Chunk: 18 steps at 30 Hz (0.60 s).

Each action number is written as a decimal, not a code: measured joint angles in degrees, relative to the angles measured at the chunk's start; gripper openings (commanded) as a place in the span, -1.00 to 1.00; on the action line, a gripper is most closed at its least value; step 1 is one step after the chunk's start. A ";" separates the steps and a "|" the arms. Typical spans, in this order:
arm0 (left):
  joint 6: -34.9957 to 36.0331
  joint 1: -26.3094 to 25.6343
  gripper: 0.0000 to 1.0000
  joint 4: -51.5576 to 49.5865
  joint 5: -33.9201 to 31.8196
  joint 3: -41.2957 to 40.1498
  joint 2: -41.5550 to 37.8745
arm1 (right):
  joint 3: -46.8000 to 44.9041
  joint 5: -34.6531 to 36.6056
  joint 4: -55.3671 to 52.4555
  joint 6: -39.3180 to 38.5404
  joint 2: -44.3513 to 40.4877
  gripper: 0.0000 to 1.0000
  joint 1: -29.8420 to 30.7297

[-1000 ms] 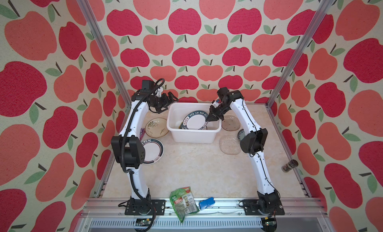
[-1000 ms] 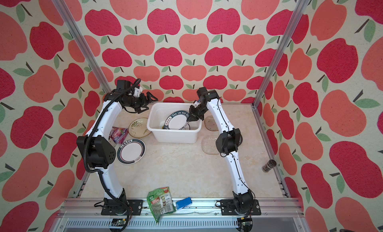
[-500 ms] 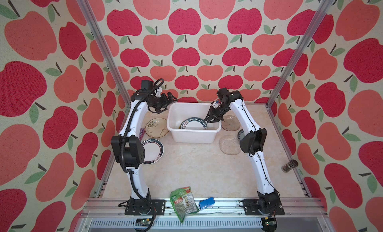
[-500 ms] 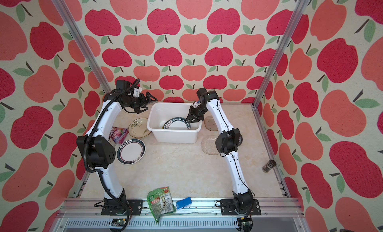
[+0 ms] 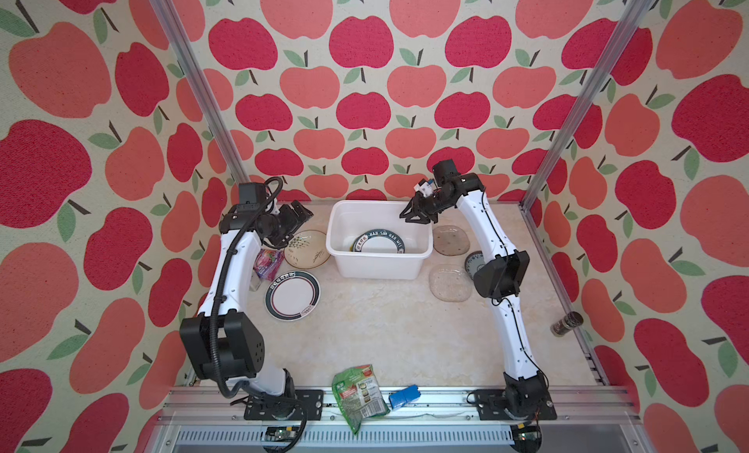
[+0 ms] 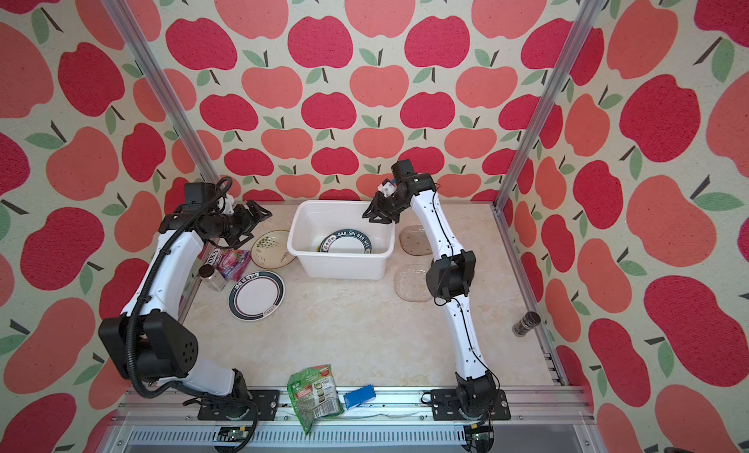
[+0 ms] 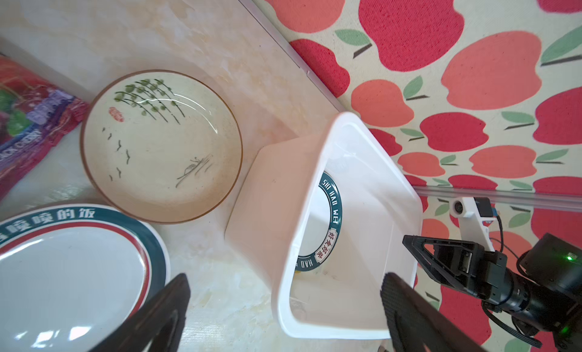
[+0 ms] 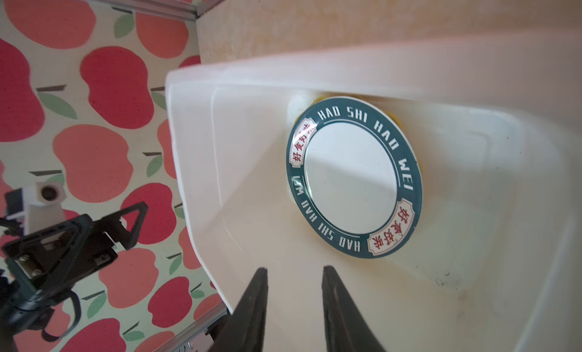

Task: Place the plates into the plastic bin on the countertop
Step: Place the plate in the plastic bin.

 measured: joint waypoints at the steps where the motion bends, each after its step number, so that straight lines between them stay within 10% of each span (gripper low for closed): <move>1: -0.96 0.61 0.93 0.79 -1.01 -2.95 -3.54 | 0.00 0.50 2.69 0.81 -1.25 -0.29 -0.66; 10: -8.87 6.71 0.85 6.45 -4.98 -25.16 -25.70 | -2.49 4.57 18.36 0.79 -16.37 -0.23 -1.36; 18: -11.98 18.69 0.79 14.64 5.60 -39.82 -34.73 | -35.32 5.33 28.79 -6.38 -37.94 -0.18 9.40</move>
